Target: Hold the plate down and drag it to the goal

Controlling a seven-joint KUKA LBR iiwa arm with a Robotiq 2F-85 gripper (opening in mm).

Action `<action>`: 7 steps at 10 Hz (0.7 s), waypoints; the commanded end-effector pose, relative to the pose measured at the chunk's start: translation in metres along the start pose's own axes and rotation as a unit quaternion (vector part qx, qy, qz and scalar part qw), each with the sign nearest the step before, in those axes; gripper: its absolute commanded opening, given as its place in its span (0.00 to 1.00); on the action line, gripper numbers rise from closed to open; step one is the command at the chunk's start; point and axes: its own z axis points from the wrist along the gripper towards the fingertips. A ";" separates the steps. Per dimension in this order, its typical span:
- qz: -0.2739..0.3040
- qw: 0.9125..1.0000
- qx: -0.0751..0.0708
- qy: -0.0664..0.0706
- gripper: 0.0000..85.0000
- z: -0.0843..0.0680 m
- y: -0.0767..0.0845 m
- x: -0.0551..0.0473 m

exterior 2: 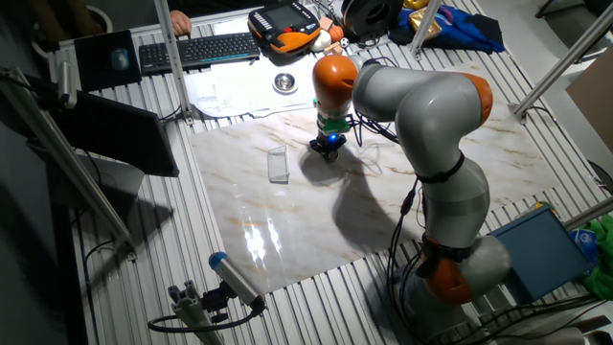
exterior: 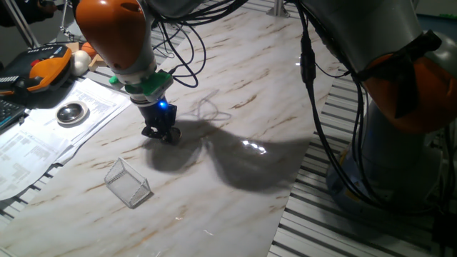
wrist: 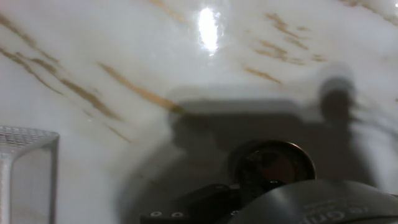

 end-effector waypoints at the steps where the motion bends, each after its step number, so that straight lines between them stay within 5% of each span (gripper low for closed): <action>1: 0.001 1.000 -0.002 0.002 0.00 -0.002 0.001 0.000; 7: 0.008 1.000 -0.002 0.002 0.00 -0.002 0.006 0.001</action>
